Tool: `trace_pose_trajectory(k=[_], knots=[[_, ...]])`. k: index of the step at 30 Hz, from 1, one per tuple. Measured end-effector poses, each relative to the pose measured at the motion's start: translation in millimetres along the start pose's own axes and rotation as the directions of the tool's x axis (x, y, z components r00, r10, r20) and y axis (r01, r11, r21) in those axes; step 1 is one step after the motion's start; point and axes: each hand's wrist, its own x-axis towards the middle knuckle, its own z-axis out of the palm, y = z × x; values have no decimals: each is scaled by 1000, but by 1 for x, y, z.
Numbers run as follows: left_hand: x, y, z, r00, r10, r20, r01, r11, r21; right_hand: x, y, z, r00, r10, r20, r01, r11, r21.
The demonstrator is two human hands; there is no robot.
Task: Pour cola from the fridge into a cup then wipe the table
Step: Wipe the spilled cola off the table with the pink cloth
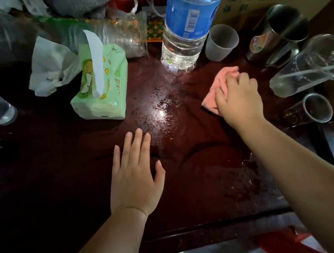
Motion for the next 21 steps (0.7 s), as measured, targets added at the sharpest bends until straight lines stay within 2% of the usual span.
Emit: trace_pose_trajectory(k=[2,3,5,7,9,12,15,18,21], knots=[[0,0,0,1000,-1,-6,1,1000,-4,-3,4,-5,1000,-9,23,9,1000,-12],[1,1,0,1000,-1,-8,1,1000,-6,-3,6,-8,998,-60,4,60,998,9],[1,1,1,1000,-2,-9,2,1000,-9,-2,13,-15,958,-276,-75,281,956,80],[1,1,1,1000,-4,-6,4,1000,-8,1,28,-19,872,-486,-63,490,865,107],[1,1,0,1000,-4,1,4,1000,-4,4,43,-18,850,-527,12,520,842,144],[1,2,-1,1000,-3,2,3,1000,-6,3,52,-11,905,-424,41,413,896,163],[1,2,-2,1000,0,-21,0,1000,-31,-14,54,-8,994,-106,14,101,973,206],[0,2,0,998,3,-58,-7,998,-59,-44,54,-1,985,173,-15,-172,982,82],[1,3,0,997,6,-79,-11,998,-66,-65,56,-3,978,204,-30,-206,977,-49]])
